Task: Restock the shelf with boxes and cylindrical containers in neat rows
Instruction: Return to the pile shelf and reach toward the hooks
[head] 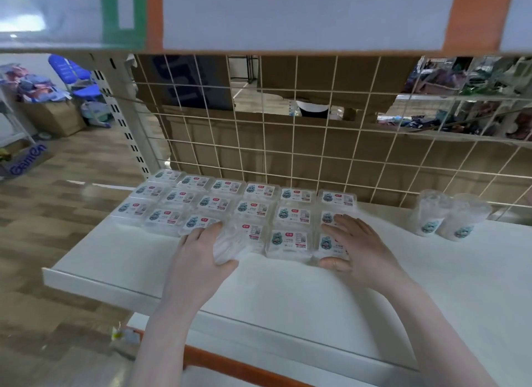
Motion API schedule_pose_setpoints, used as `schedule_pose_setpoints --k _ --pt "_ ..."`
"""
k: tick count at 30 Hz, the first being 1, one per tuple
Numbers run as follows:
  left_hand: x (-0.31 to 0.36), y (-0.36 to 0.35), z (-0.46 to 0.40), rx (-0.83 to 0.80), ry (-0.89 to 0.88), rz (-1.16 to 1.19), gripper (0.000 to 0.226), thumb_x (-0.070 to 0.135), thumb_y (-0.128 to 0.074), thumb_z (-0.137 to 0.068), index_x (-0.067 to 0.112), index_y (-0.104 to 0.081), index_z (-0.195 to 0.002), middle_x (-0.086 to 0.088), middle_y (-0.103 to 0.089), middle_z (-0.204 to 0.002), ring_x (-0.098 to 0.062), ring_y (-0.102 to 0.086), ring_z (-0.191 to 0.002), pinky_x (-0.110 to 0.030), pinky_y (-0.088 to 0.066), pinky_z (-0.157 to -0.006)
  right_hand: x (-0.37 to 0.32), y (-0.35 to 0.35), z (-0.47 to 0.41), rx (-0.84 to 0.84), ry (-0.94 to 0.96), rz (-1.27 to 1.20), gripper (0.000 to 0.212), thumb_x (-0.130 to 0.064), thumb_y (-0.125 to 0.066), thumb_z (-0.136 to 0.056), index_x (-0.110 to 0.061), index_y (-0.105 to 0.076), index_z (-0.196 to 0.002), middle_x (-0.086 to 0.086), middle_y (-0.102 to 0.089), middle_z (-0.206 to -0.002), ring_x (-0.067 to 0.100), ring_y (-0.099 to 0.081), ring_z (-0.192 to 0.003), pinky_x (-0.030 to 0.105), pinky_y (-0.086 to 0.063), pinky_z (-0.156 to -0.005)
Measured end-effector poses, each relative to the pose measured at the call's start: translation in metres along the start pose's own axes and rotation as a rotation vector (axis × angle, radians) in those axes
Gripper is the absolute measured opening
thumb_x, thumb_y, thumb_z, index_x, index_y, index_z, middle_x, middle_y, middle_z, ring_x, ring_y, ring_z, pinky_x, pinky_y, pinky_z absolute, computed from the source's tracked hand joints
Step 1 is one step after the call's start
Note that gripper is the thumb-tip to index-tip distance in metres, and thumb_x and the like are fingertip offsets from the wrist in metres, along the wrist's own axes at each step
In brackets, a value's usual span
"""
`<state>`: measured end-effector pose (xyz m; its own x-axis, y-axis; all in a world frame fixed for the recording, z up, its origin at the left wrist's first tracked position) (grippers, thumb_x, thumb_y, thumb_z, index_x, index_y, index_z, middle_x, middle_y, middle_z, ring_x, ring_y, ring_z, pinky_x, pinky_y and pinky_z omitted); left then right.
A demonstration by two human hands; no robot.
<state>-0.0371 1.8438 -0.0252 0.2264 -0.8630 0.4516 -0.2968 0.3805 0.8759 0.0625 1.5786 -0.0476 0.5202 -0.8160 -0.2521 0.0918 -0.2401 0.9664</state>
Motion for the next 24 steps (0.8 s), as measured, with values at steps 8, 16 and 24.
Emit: schedule_pose_setpoints --k 8,16,24 --pt "-0.009 0.005 0.003 -0.017 0.000 -0.006 0.069 0.030 -0.075 -0.073 0.024 -0.045 -0.136 0.000 -0.051 -0.127 -0.022 -0.045 -0.115 -0.032 -0.037 -0.095 -0.019 -0.002 0.001 0.081 -0.039 -0.032 0.105 -0.086 0.002 -0.068 -0.023 -0.048 -0.135 0.001 -0.044 -0.142 0.024 -0.035 -0.134 0.033 -0.027 -0.108" --pt "-0.056 0.031 0.007 -0.078 0.035 0.008 0.073 0.031 -0.073 -0.075 0.023 -0.041 -0.140 -0.001 -0.050 -0.128 -0.020 -0.043 -0.120 -0.031 -0.036 -0.100 -0.070 -0.002 -0.015 0.178 -0.026 -0.044 0.045 -0.045 -0.046 -0.092 -0.022 -0.052 -0.131 -0.002 -0.050 -0.134 0.022 -0.044 -0.124 0.033 -0.034 -0.099" --pt "-0.139 0.074 -0.006 -0.146 0.044 0.016 0.070 0.034 -0.072 -0.076 0.024 -0.038 -0.137 0.004 -0.049 -0.130 -0.014 -0.043 -0.122 -0.025 -0.035 -0.098 -0.154 -0.037 -0.056 0.260 0.027 0.008 0.034 -0.025 -0.068 -0.083 -0.013 -0.065 -0.115 0.004 -0.063 -0.112 0.031 -0.061 -0.101 0.041 -0.048 -0.083"
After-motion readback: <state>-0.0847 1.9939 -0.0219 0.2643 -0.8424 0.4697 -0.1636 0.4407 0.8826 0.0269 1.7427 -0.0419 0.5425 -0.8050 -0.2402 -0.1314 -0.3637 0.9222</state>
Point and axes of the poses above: each hand's wrist, its own z-axis away from the middle knuckle, its own y-axis out of the back of the hand, x = y × z, the point moved 1 cm from there along -z, towards the middle knuckle
